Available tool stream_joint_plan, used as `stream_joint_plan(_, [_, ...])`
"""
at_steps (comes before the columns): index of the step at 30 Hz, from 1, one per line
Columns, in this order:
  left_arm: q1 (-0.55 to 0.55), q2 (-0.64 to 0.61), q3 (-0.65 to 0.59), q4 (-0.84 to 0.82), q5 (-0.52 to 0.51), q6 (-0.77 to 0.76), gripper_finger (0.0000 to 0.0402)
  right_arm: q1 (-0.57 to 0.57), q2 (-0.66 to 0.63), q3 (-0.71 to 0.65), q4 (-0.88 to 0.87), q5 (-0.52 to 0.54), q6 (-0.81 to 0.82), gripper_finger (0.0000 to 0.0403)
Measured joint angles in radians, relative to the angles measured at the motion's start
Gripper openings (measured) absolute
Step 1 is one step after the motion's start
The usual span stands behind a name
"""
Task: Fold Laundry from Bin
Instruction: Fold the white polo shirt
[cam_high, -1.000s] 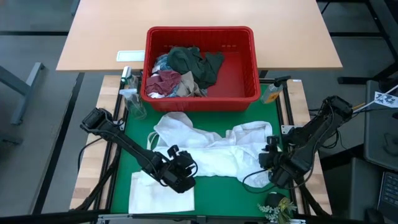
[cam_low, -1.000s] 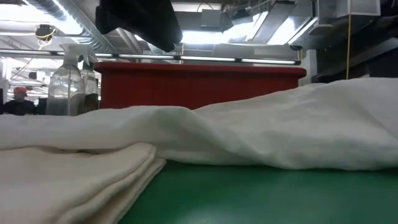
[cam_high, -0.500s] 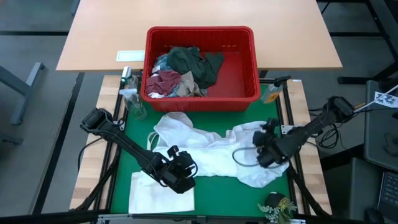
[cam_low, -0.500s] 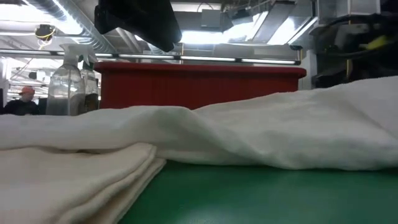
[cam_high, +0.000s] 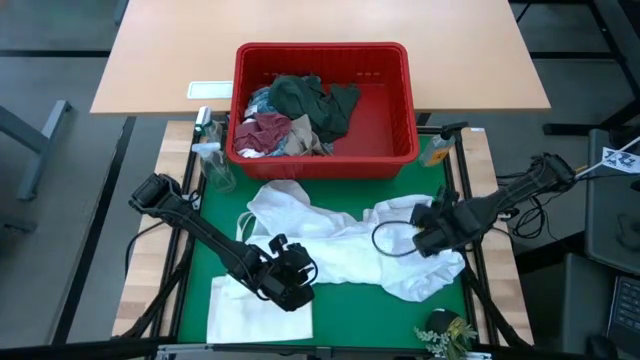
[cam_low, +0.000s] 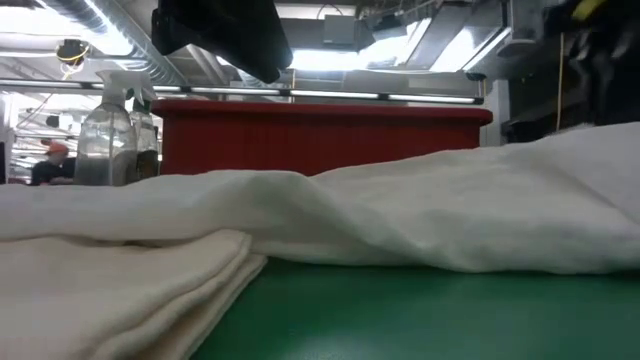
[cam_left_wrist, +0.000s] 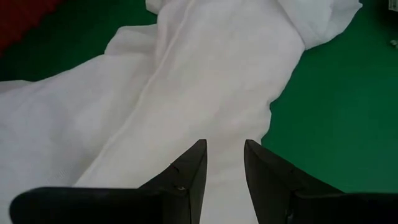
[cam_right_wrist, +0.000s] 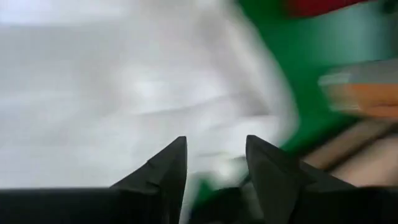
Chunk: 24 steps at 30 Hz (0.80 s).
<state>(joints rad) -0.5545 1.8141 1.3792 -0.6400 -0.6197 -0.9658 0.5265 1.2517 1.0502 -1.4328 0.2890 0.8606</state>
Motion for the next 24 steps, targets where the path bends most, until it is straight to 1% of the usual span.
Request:
stream_joint_plan(2, [0.0,0.0,0.0,0.009,0.0,0.0,0.0102,0.046,0.002,0.026,0.098,-0.108,0.076,0.0166])
stream_joint_plan(3, [-0.001,0.0,0.0,0.014,0.001,-0.001,0.0102,0.074,0.003,0.033,0.145,-0.14,0.123,0.0166])
stream_joint_plan(6, [-0.002,0.0,0.0,0.026,0.002,0.0,0.0102,0.17,0.002,0.036,0.309,-0.177,0.224,0.0166])
stream_joint_plan(8, [-0.002,0.0,0.0,0.038,0.002,0.0,0.0102,0.238,0.012,0.036,0.388,-0.172,0.272,0.0166])
stream_joint_plan(10, [-0.002,0.008,0.0,0.049,0.001,0.0,0.0102,0.298,0.027,0.036,0.442,-0.134,0.324,0.0166])
stream_joint_plan(14, [-0.002,0.051,0.0,0.071,0.002,0.0,0.0102,0.402,0.078,0.036,0.459,-0.041,0.422,0.0166])
stream_joint_plan(16, [-0.002,0.081,0.0,0.073,0.003,0.004,0.0102,0.438,0.113,0.036,0.459,-0.014,0.437,0.0166])
stream_joint_plan(19, [-0.002,0.124,0.0,0.074,0.008,0.008,0.0102,0.481,0.175,0.036,0.464,-0.006,0.45,0.0166])
stream_joint_plan(24, [-0.002,0.174,0.0,0.074,0.01,0.008,0.0102,0.51,0.29,0.036,0.468,-0.002,0.482,0.0166])
